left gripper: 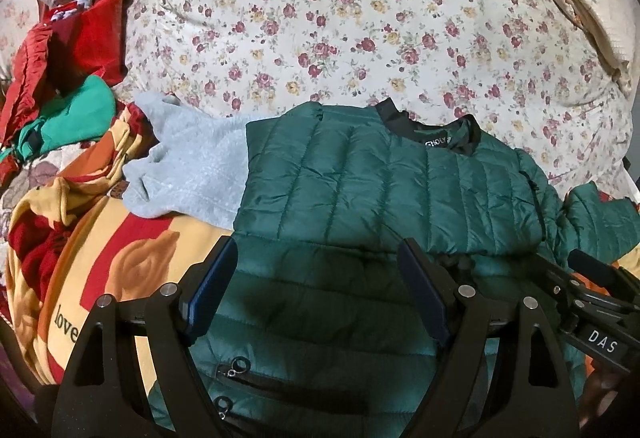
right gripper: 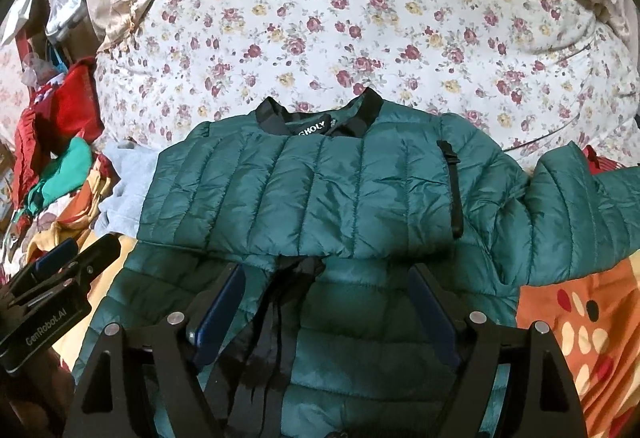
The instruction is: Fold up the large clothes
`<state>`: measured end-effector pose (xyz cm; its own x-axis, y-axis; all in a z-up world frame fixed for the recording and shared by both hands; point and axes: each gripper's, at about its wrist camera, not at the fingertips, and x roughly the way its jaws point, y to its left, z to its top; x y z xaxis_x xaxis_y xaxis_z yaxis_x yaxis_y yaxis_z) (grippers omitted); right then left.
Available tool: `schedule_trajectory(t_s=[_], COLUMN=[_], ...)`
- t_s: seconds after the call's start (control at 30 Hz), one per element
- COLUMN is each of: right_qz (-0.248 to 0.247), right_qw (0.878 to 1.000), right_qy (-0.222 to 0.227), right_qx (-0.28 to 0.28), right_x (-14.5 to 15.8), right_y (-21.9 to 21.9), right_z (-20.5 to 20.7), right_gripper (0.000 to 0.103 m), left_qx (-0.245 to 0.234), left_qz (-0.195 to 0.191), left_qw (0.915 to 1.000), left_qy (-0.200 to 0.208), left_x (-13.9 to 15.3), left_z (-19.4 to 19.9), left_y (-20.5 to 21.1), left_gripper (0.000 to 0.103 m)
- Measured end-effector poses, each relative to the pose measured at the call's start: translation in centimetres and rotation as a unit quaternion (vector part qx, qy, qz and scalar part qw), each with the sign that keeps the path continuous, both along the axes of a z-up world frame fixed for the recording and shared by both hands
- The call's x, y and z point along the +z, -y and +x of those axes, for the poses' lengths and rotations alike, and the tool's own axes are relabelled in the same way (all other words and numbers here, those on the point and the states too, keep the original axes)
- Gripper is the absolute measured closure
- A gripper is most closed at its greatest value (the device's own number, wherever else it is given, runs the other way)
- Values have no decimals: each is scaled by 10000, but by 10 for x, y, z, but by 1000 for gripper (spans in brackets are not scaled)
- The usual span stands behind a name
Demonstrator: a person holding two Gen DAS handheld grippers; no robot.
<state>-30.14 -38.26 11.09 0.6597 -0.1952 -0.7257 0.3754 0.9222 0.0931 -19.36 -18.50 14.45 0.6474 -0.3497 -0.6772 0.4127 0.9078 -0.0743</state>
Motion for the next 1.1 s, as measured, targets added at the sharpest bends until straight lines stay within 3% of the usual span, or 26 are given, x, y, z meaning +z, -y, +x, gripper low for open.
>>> schedule_trajectory(t_s=[0.63,1.1], right_qz=[-57,-228], right_qw=[10000,9993], right_qy=[-37,-130], right_qx=[-4,-264], right_x=[-3,-7], right_y=[-8,13], right_z=[-6,-17], right_gripper=[22,21], left_qx=[10,-132], left_qz=[-18,-114], left_qw=[10000,9997], left_qy=[53,-184], left_x=[4,-4], left_z=[-8,-9], left_y=[-5,14], left_gripper=[21,21])
